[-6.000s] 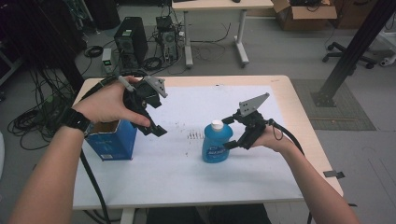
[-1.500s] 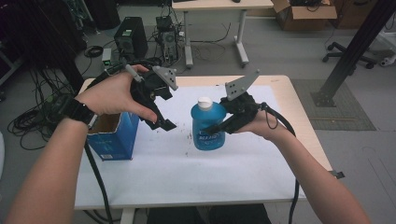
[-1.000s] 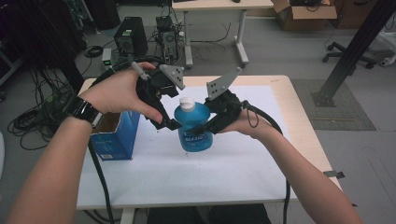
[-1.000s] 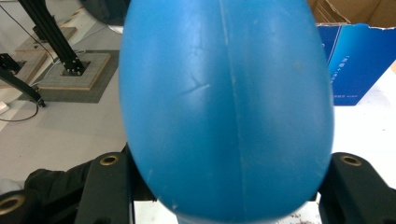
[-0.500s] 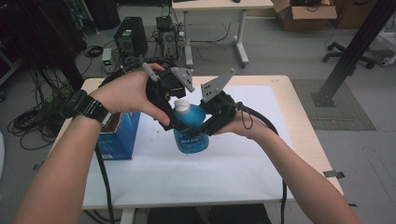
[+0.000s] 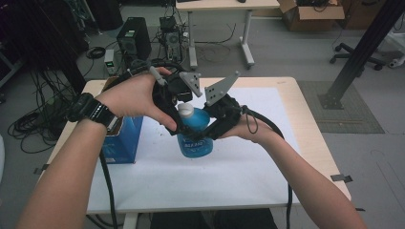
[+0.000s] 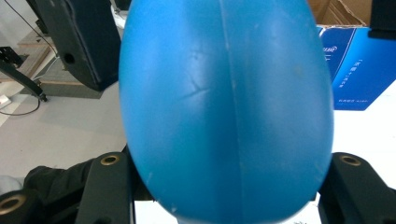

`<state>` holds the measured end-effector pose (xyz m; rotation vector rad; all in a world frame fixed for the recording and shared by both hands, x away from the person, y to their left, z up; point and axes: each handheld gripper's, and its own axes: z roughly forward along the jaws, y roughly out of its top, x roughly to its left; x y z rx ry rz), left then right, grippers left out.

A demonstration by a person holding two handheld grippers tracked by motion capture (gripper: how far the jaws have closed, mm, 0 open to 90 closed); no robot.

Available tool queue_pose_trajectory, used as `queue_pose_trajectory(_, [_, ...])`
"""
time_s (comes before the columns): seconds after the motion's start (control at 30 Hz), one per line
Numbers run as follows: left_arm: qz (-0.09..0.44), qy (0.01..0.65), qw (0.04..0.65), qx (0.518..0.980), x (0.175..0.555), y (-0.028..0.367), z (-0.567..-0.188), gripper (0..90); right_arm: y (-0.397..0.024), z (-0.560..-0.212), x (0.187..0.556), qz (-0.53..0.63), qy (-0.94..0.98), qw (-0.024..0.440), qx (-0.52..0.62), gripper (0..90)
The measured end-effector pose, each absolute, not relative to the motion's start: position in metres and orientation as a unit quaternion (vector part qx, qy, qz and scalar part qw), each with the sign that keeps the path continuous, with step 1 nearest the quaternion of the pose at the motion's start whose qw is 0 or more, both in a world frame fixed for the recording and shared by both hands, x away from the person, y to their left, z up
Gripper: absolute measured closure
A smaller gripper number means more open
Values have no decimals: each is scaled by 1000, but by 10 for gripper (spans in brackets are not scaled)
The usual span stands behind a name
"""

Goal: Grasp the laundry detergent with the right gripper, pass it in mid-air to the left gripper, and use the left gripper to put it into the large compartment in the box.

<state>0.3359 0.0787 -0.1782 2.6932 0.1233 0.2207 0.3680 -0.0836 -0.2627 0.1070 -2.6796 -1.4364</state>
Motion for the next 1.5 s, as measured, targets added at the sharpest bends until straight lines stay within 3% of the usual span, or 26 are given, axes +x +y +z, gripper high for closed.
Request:
queue_pose_trajectory(0.97, [65, 40, 185, 980, 336, 71, -184, 219, -83, -266, 365, -465, -883, 48, 39, 423])
queue_pose_trajectory(1.5, [67, 37, 175, 982, 335, 69, -184, 265, -84, -265, 364, -464, -884, 43, 38, 422])
